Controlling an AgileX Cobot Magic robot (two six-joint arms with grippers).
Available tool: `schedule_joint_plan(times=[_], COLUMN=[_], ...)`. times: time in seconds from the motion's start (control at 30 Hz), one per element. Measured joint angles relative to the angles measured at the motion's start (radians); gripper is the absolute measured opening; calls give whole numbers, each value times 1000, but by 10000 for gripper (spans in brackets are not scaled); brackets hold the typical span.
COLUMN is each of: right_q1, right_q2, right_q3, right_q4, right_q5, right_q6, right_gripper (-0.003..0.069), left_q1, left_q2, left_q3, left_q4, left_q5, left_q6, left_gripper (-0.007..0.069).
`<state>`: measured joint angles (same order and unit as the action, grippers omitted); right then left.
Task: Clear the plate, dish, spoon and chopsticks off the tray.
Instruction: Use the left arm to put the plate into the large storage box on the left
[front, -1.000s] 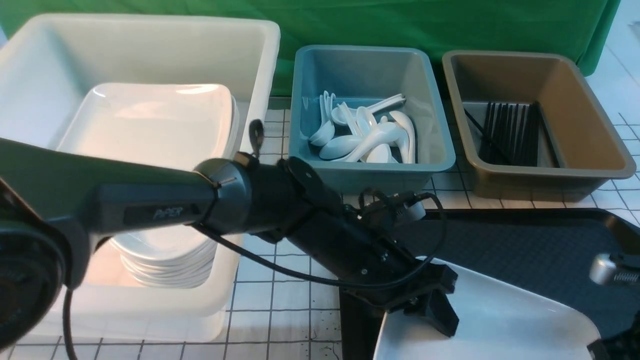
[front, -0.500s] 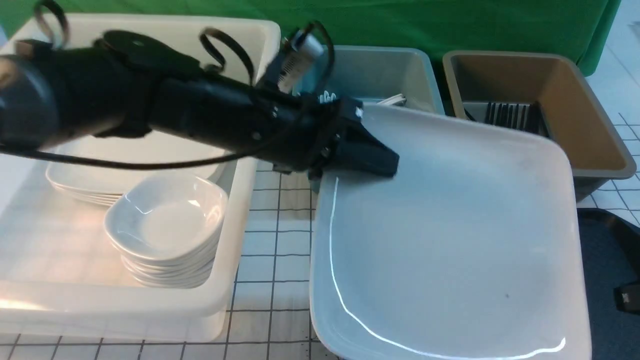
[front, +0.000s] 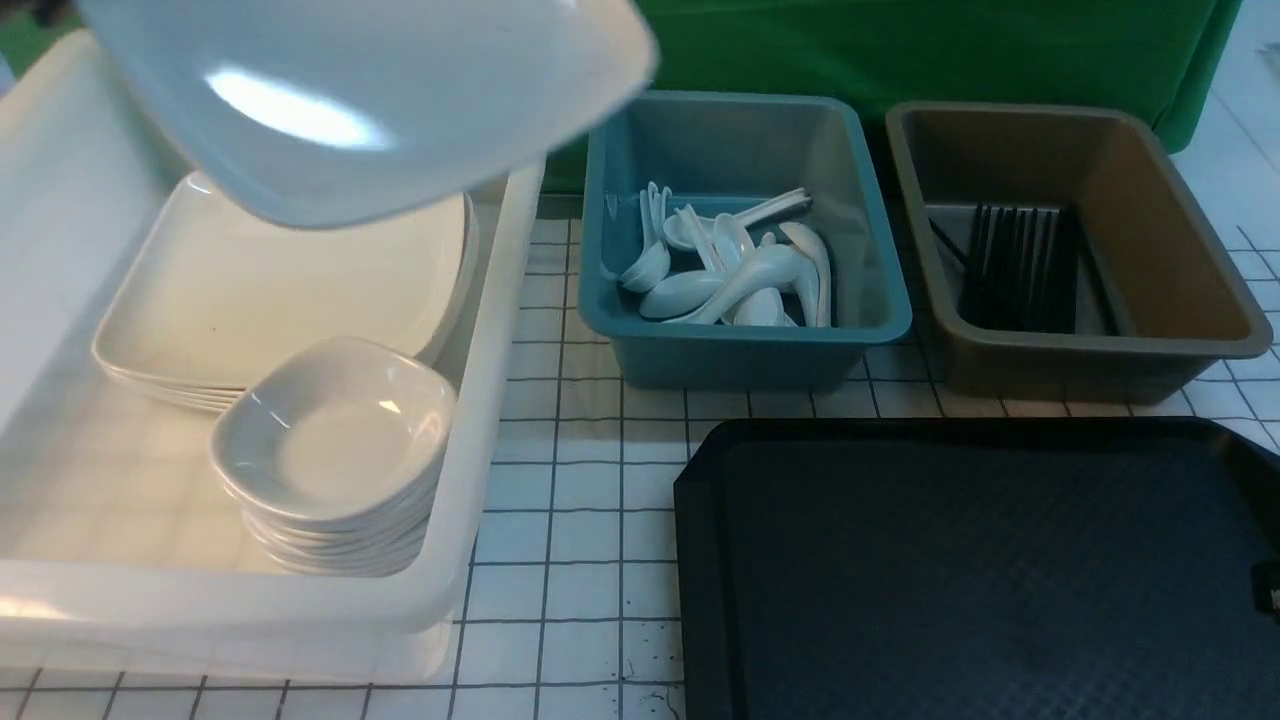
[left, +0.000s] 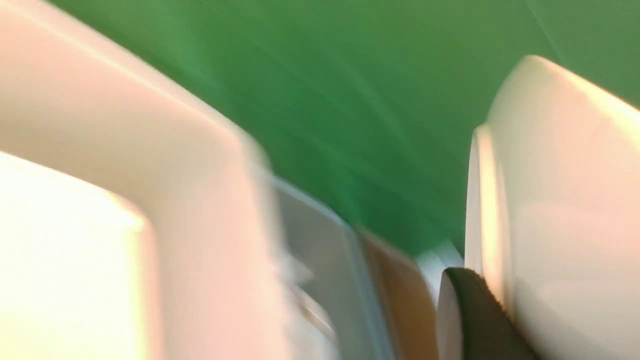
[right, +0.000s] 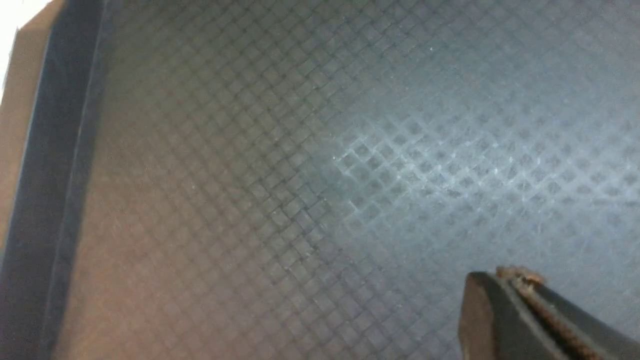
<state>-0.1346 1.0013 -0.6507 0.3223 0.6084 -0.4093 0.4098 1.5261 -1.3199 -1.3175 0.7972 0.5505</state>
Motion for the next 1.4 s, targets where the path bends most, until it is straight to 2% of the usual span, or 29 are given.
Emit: schedule_joint_plan(times=[0.07, 0.17, 0.4, 0.7, 0.8, 0.9, 1.07, 1.27, 1.4], right_q1=[0, 0, 0, 0, 0, 0, 0, 0, 0], right_q2=[0, 0, 0, 0, 0, 0, 0, 0, 0], right_q3=[0, 0, 0, 0, 0, 0, 0, 0, 0], right_q4=[1, 4, 8, 9, 9, 9, 9, 9, 9], right_q5=[0, 0, 1, 3, 3, 3, 3, 7, 8], right_q6=[11, 24, 31, 30, 30, 28, 27, 26, 26], right_gripper=[40, 42, 53, 69, 70, 71, 71, 73, 73], left_q1=[44, 54, -6, -155, -173, -183, -184, -184, -184], left_q2=[11, 25, 46, 142, 161, 185, 194, 194, 193], left_q3=[4, 35, 131, 160, 160, 160, 160, 160, 160], left_q4=[81, 177, 193, 340, 357, 399, 542, 670, 740], left_q5=[-90, -232, -483, -627, -661, -677, -602, -475, -402], left_q6=[-60, -135, -213, -215, -218, -220, -221, -282, -320], left_gripper=[70, 70, 70, 82, 98, 147, 283, 441, 498])
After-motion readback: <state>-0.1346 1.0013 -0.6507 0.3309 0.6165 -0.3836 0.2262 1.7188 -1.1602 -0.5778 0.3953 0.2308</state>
